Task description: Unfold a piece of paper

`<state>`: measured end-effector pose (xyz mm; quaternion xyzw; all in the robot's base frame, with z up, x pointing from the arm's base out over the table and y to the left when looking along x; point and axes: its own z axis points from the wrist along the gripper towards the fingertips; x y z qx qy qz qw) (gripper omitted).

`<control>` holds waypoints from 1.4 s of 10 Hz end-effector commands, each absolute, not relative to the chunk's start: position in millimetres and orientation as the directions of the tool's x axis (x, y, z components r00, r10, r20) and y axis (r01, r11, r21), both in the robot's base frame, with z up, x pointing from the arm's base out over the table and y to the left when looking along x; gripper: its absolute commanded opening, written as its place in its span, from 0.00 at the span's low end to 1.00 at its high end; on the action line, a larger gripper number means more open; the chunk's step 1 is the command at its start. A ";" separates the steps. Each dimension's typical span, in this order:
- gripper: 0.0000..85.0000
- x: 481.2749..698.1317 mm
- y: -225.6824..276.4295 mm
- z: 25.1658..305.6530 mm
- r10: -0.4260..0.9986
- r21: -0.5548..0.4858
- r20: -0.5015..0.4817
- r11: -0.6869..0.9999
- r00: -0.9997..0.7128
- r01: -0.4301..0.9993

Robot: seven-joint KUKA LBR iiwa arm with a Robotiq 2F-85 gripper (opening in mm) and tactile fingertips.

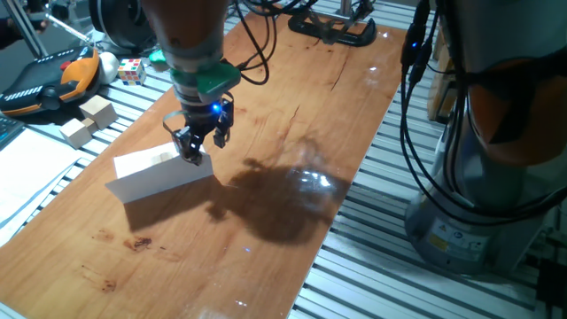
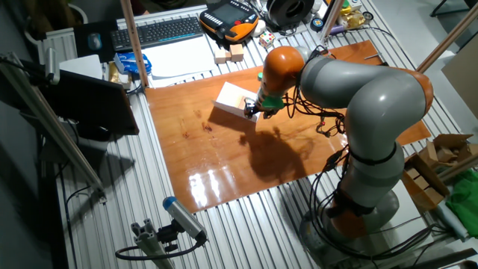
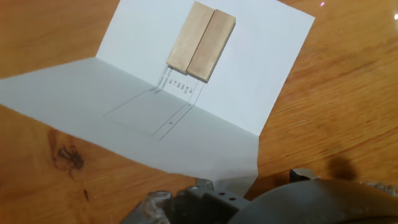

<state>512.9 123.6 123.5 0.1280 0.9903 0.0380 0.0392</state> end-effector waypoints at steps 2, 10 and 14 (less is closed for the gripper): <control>0.75 513.0 123.4 123.5 0.318 0.094 -0.055 0.945 -0.947 0.312; 0.76 492.9 133.0 151.9 0.394 0.066 -0.019 0.918 -0.919 0.392; 0.76 488.8 131.5 160.5 0.394 0.051 -0.018 0.918 -0.919 0.393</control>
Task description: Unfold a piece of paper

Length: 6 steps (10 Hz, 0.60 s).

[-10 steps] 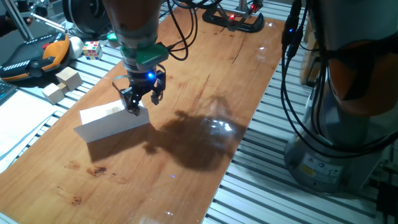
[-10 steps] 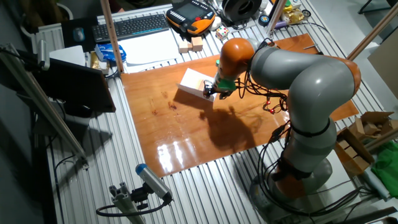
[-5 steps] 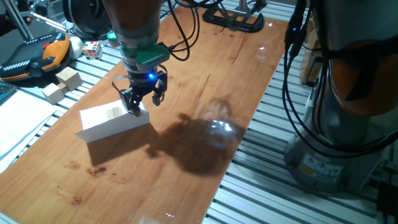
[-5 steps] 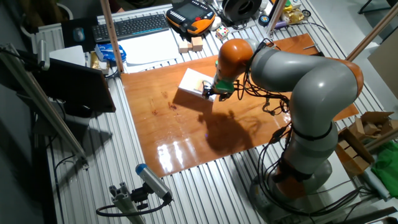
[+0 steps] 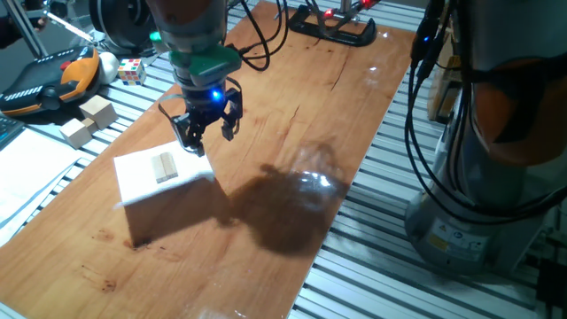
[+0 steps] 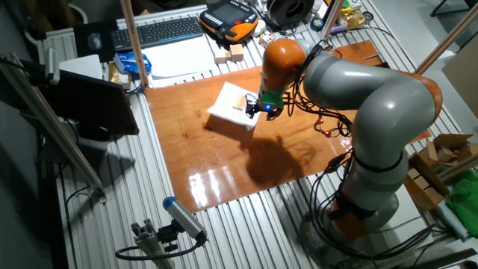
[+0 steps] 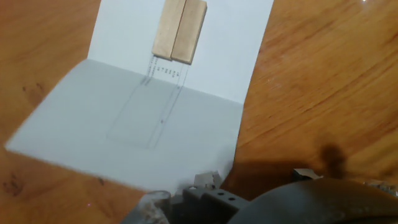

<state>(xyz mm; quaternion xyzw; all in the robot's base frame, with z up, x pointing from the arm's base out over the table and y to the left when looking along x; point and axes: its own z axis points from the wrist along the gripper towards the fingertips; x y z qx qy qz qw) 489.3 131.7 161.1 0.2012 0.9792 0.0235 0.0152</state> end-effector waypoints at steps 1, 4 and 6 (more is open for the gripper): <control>0.76 494.3 132.6 149.6 0.395 0.047 -0.035 0.918 -0.918 0.393; 0.74 510.8 132.6 124.6 0.391 0.041 -0.069 0.920 -0.918 0.389; 0.70 521.0 130.2 114.3 0.390 0.044 -0.087 0.921 -0.917 0.387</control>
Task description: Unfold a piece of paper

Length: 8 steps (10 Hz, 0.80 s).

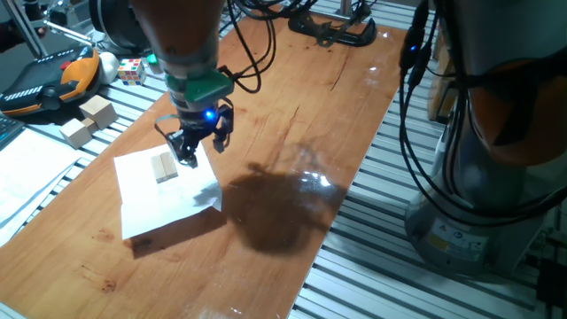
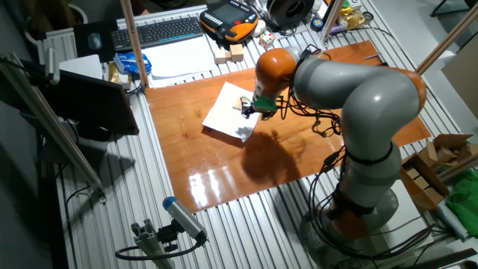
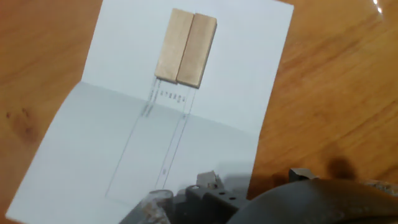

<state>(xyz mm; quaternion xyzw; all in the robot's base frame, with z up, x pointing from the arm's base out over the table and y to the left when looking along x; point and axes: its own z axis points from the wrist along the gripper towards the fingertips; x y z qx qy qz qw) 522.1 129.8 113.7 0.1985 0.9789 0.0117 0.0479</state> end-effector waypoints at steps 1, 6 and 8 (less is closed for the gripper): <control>0.68 526.3 128.3 111.8 0.389 0.033 -0.098 0.921 -0.916 0.387; 0.28 543.8 120.7 97.8 0.382 0.028 -0.107 0.924 -0.918 0.381; 0.02 544.0 120.8 96.6 0.381 0.025 -0.100 0.925 -0.919 0.380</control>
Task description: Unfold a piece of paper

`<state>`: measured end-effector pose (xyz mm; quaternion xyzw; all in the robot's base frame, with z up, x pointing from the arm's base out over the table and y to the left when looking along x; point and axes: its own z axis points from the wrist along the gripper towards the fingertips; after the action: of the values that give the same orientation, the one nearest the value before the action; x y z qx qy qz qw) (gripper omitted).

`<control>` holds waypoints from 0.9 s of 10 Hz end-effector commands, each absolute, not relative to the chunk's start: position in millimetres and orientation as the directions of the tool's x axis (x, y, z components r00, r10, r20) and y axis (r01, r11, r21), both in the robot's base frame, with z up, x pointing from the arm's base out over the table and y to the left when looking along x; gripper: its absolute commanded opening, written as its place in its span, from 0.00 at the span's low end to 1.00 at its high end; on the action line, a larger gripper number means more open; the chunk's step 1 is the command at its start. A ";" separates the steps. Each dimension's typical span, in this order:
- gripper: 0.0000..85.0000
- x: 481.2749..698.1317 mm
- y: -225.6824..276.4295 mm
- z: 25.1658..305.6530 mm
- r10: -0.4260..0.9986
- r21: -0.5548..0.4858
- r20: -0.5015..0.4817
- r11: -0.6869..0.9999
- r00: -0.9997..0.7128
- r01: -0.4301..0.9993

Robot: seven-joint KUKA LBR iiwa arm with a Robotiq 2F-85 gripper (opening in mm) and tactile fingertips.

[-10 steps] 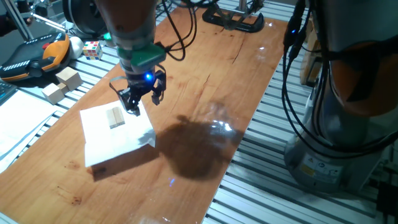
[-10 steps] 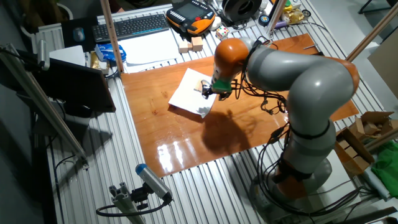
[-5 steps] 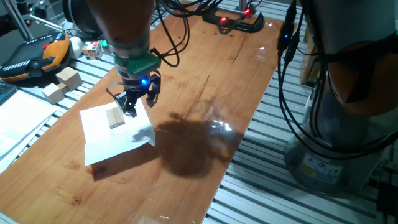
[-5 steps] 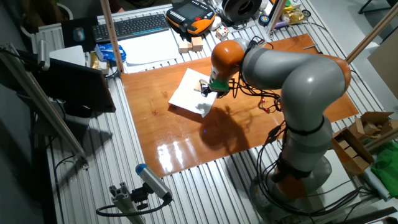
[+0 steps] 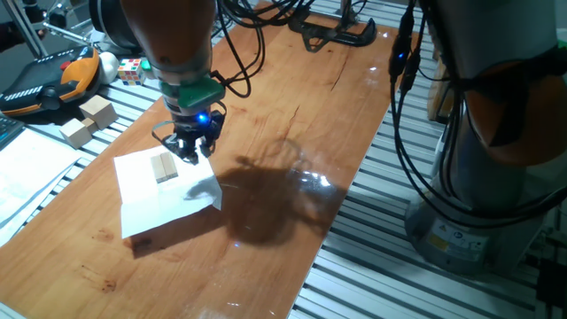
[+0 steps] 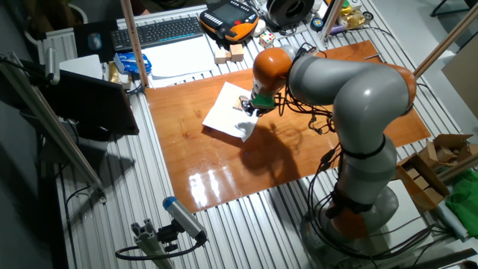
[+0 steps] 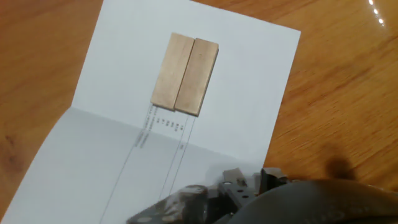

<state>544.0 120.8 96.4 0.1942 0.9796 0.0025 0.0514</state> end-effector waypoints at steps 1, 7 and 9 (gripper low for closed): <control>0.02 544.6 120.4 93.0 0.380 0.023 -0.104 0.925 -0.919 0.380; 0.02 546.6 118.8 81.0 0.374 0.016 -0.105 0.927 -0.921 0.375; 0.02 546.6 118.8 81.0 0.346 -0.007 -0.095 0.937 -0.933 0.348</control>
<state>546.6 118.9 81.0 0.1747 0.9835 -0.0148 0.0437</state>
